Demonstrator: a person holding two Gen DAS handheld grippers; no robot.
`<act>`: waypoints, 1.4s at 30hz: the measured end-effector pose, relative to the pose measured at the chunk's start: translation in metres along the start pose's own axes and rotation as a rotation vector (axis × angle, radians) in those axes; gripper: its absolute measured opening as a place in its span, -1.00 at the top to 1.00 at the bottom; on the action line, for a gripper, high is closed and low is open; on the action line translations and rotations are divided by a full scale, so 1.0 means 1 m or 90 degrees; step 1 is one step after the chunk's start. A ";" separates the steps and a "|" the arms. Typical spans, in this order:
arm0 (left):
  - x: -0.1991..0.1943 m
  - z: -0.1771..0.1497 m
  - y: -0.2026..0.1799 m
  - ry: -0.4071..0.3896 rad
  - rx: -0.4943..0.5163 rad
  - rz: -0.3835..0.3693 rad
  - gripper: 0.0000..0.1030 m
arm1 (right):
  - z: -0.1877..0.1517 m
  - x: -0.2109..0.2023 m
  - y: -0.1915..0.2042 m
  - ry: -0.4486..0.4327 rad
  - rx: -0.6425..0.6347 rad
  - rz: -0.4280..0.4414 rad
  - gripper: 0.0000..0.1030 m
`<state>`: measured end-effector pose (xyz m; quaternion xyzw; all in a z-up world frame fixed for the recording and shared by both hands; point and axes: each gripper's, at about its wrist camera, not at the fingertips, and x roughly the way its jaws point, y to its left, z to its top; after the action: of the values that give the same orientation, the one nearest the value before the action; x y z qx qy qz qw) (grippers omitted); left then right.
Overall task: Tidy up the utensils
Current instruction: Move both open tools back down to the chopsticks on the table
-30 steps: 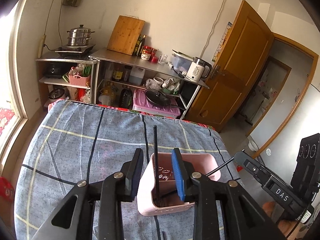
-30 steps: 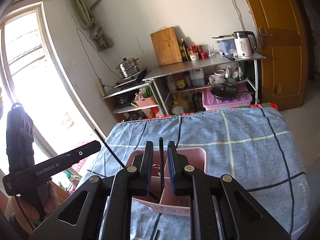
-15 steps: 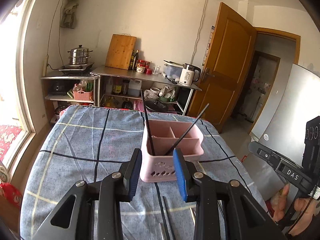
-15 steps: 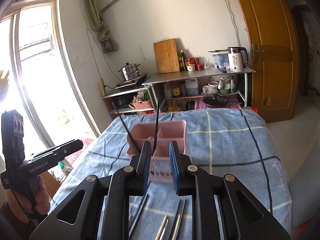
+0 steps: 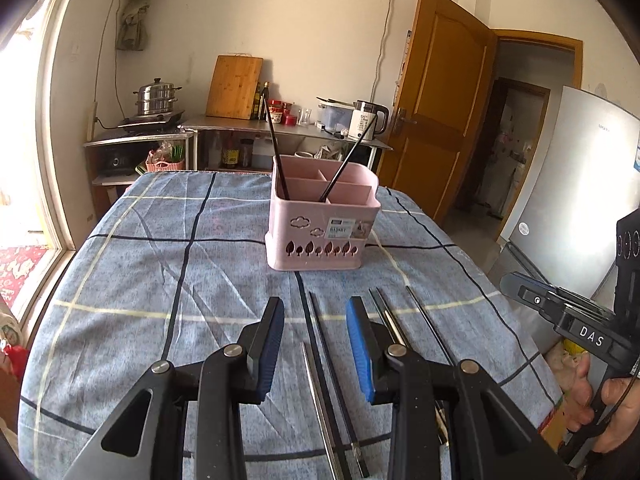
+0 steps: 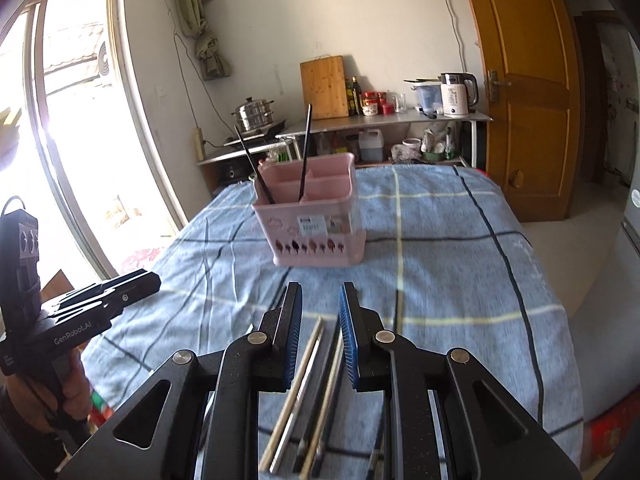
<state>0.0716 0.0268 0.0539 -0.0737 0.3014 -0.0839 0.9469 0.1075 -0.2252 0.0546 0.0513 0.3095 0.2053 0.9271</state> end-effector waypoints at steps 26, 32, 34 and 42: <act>0.043 -0.036 -0.011 0.066 0.015 -0.008 0.38 | -0.048 0.018 -0.023 0.063 0.007 -0.048 0.62; 0.088 -0.027 -0.011 0.115 0.015 0.003 0.38 | -0.045 0.046 -0.038 0.093 0.016 -0.063 0.62; 0.105 -0.023 -0.010 0.132 0.013 0.002 0.38 | -0.044 0.056 -0.043 0.105 0.018 -0.067 0.62; 0.163 -0.012 -0.005 0.204 0.004 0.013 0.38 | -0.036 0.096 -0.057 0.153 0.020 -0.079 0.62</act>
<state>0.1951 -0.0125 -0.0454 -0.0531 0.4491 -0.0856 0.8878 0.1759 -0.2386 -0.0400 0.0214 0.4241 0.1472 0.8933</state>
